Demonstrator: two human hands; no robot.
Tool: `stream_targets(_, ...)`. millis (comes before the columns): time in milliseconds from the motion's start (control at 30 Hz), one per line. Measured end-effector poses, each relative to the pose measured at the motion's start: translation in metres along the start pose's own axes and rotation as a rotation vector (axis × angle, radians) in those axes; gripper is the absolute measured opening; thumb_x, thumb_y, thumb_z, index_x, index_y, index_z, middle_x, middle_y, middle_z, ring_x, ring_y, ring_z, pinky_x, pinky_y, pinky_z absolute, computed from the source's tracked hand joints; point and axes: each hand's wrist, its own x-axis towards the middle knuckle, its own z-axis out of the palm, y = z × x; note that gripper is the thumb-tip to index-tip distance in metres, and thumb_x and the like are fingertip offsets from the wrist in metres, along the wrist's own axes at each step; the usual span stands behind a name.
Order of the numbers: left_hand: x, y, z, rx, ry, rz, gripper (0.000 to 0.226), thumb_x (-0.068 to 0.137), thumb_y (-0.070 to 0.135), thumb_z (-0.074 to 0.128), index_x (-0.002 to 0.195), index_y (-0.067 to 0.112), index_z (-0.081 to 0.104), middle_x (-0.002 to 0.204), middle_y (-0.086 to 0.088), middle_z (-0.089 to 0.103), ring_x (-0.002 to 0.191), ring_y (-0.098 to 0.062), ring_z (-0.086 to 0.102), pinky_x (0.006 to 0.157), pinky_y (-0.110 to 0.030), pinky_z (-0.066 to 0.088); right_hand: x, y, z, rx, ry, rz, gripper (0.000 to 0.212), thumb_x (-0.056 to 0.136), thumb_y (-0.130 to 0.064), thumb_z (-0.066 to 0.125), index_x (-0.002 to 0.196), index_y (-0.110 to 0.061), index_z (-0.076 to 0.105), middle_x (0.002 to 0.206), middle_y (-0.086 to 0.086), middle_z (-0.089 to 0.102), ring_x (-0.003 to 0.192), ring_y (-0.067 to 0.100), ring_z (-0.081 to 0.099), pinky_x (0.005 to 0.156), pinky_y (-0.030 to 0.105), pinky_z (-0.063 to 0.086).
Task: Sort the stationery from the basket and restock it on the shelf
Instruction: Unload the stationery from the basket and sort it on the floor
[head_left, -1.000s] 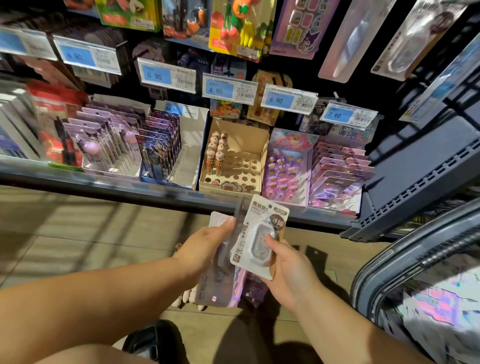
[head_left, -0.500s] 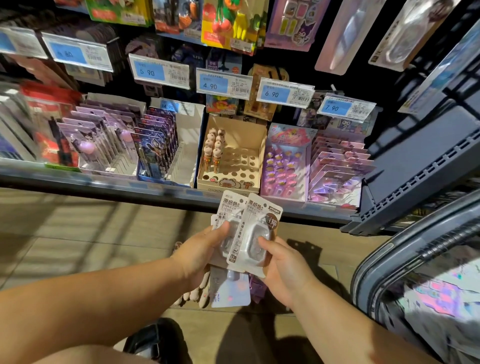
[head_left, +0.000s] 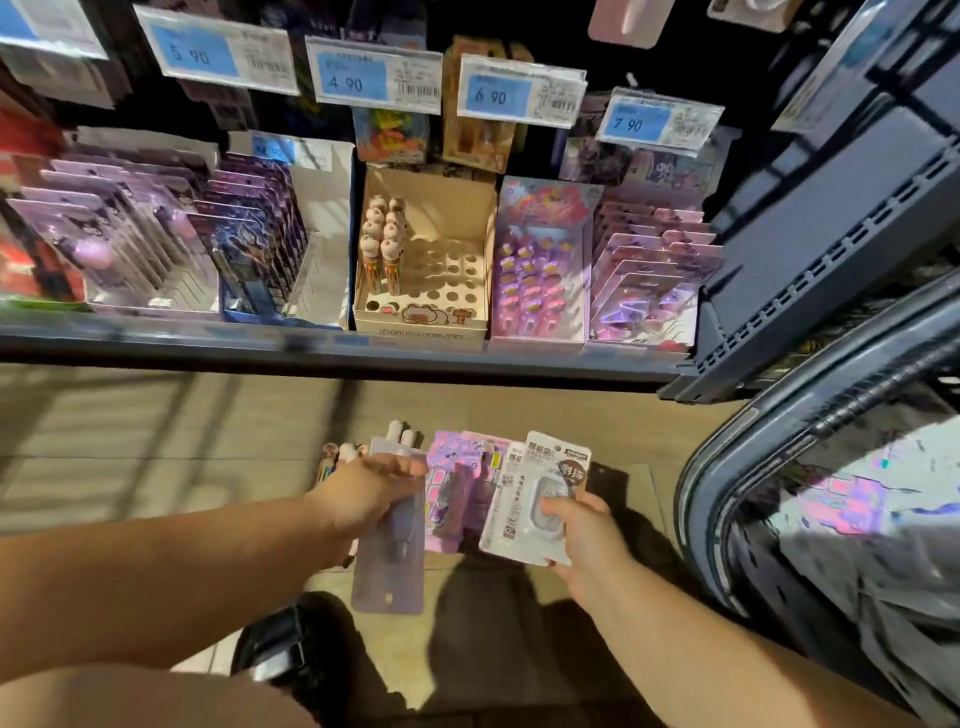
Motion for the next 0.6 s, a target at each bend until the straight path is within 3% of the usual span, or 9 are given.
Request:
stream_targets(133, 0.005, -0.009, -0.003, -0.025, -0.035, -0.051, 0.019, 0.096, -0.001, 0.052, 0.105, 0.004, 0.068, 0.095, -0.010, 0.073, 0.079, -0.018, 0.068, 0.062, -0.023, 0.052, 0.018, 0.010, -0.027, -0.129, 0.138, 0.003, 0.045, 0.082, 0.003, 0.066, 0.120, -0.013, 0.048, 0.105, 0.018, 0.067, 0.085, 0.035, 0.069, 0.071, 0.053, 0.058)
stream_targets(233, 0.007, -0.013, -0.006, 0.014, -0.026, -0.061, 0.020, 0.097, -0.003, 0.049, 0.112, -0.003, 0.062, 0.094, -0.015, 0.065, 0.078, -0.020, 0.062, 0.062, -0.025, 0.049, 0.030, 0.011, -0.037, -0.218, 0.193, -0.004, 0.047, 0.080, 0.004, 0.067, 0.119, -0.013, 0.047, 0.108, 0.019, 0.065, 0.088, 0.038, 0.067, 0.074, 0.060, 0.056)
stream_targets(367, 0.011, -0.019, -0.009, 0.024, -0.023, -0.082, 0.020, 0.095, -0.003, 0.049, 0.112, -0.002, 0.061, 0.096, -0.016, 0.063, 0.086, -0.025, 0.059, 0.073, -0.032, 0.047, 0.046, 0.011, -0.041, -0.219, 0.190, 0.002, 0.048, 0.079, 0.005, 0.067, 0.117, -0.014, 0.045, 0.107, 0.020, 0.064, 0.089, 0.039, 0.067, 0.077, 0.060, 0.056)
stream_targets(433, 0.011, -0.020, -0.009, 0.021, -0.043, -0.083, 0.022, 0.095, -0.003, 0.048, 0.111, -0.001, 0.064, 0.099, -0.017, 0.068, 0.088, -0.028, 0.063, 0.079, -0.036, 0.048, 0.048, 0.006, -0.039, -0.229, 0.186, -0.012, 0.046, 0.082, 0.004, 0.066, 0.118, -0.014, 0.044, 0.111, 0.021, 0.063, 0.093, 0.038, 0.065, 0.078, 0.052, 0.056)
stream_targets(500, 0.011, -0.017, -0.007, 0.030, -0.074, -0.082, 0.027, 0.096, 0.001, 0.049, 0.114, 0.010, 0.067, 0.106, -0.017, 0.071, 0.093, -0.031, 0.067, 0.084, -0.040, 0.052, 0.052, 0.005, -0.038, -0.300, 0.191, -0.014, 0.053, 0.087, 0.000, 0.064, 0.131, -0.014, 0.038, 0.122, 0.023, 0.058, 0.102, 0.037, 0.061, 0.071, 0.040, 0.053)
stream_targets(600, 0.010, -0.015, -0.002, -0.007, -0.098, -0.054, 0.025, 0.096, -0.001, 0.049, 0.111, 0.010, 0.066, 0.100, -0.014, 0.072, 0.085, -0.025, 0.069, 0.072, -0.031, 0.056, 0.053, 0.005, -0.037, -0.398, 0.219, 0.000, 0.061, 0.091, -0.007, 0.062, 0.142, -0.015, 0.029, 0.126, 0.020, 0.056, 0.103, 0.032, 0.058, 0.063, 0.034, 0.049)
